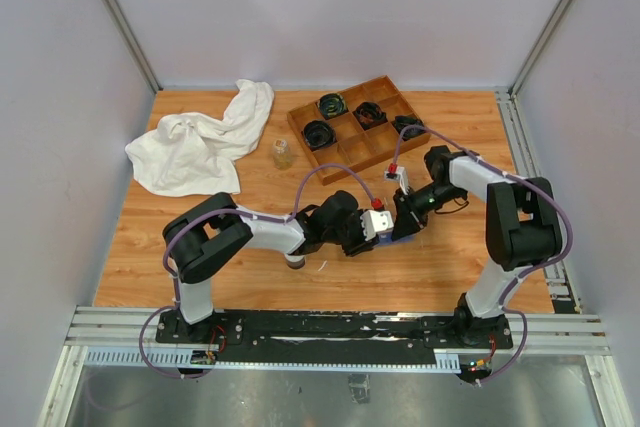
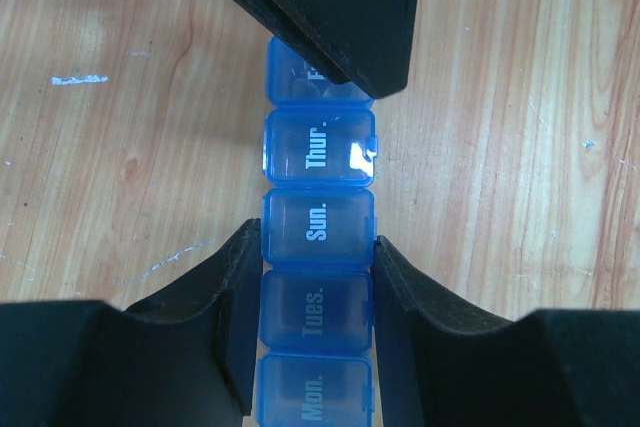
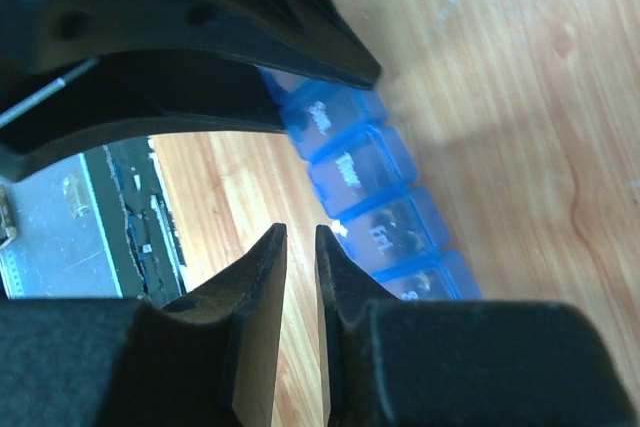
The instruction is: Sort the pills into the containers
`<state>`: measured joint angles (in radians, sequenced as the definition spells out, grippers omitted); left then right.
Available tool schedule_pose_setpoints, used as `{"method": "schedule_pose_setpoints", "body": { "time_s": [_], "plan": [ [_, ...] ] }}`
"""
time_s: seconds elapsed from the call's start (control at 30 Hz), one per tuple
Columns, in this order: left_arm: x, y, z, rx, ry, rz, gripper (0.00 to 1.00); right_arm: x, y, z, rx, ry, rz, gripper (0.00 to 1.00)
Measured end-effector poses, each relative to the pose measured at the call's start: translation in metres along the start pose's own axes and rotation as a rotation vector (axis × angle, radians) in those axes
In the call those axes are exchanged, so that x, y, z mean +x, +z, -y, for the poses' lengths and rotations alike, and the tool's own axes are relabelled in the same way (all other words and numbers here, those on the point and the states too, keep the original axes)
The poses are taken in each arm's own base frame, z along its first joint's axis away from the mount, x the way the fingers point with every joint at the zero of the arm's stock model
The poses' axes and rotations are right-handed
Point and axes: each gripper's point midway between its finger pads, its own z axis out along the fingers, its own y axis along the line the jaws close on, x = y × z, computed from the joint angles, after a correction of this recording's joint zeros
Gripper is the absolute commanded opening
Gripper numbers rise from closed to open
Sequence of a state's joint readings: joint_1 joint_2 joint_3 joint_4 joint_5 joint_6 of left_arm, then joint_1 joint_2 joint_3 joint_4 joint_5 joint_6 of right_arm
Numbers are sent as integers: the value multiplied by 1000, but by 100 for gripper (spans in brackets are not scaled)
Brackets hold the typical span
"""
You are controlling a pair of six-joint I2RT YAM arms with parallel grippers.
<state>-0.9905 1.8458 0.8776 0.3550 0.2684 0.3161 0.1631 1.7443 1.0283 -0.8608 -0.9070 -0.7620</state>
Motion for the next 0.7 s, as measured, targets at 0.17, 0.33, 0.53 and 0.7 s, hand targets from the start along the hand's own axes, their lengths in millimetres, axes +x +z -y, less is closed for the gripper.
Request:
{"method": "schedule_pose_setpoints", "body": {
  "time_s": [0.17, 0.33, 0.53, 0.7],
  "plan": [
    [0, 0, 2, 9, -13, -7, 69, -14, -17, -12, -52, -59, 94, 25],
    [3, -2, 6, 24, -40, -22, 81, -20, -39, -12, -36, -82, 181, 27],
    [-16, -14, 4, 13, -38, 11, 86, -17, -54, -15, -46, -78, 240, 30],
    [-60, -38, 0, -8, -26, 117, 87, -19, -77, -17, -12, -96, 300, 33]
  ]
}}
